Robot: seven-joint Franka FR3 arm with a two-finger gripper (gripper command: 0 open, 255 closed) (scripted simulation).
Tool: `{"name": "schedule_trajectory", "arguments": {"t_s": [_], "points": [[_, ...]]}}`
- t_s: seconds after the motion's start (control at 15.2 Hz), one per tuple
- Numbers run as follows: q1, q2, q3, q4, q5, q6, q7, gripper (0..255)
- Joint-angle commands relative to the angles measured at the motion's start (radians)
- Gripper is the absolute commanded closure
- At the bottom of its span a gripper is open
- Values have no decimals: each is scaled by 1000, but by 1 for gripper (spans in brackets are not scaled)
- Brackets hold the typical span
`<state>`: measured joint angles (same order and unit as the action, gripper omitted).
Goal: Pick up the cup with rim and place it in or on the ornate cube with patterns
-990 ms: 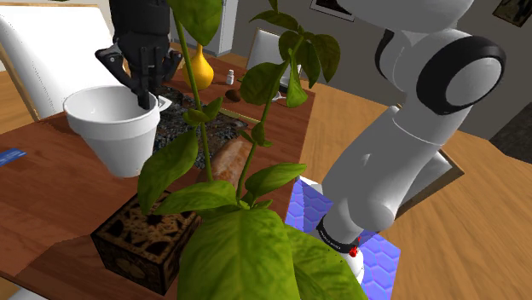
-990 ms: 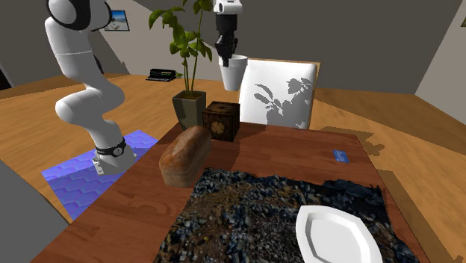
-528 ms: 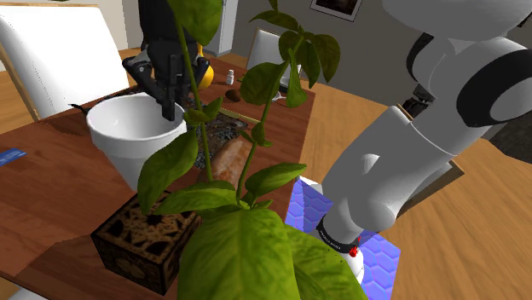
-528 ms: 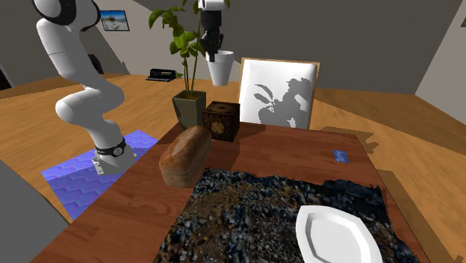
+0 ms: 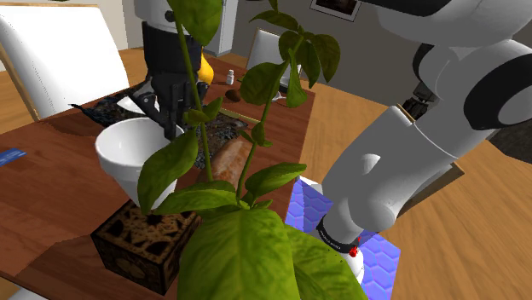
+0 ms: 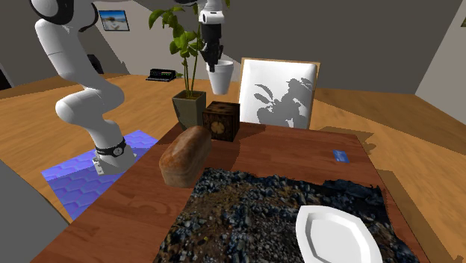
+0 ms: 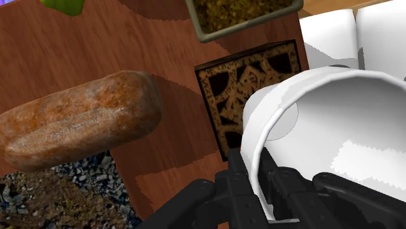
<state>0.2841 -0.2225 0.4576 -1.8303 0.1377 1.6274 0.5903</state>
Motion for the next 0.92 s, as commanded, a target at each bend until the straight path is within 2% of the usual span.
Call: {"name": "schedule_trajectory", "arguments": {"t_s": [0.0,0.86], "points": [[1,-2,2,-29,1,29,-1,255],[8,-10,11,-208,11,200,-12,255]]}}
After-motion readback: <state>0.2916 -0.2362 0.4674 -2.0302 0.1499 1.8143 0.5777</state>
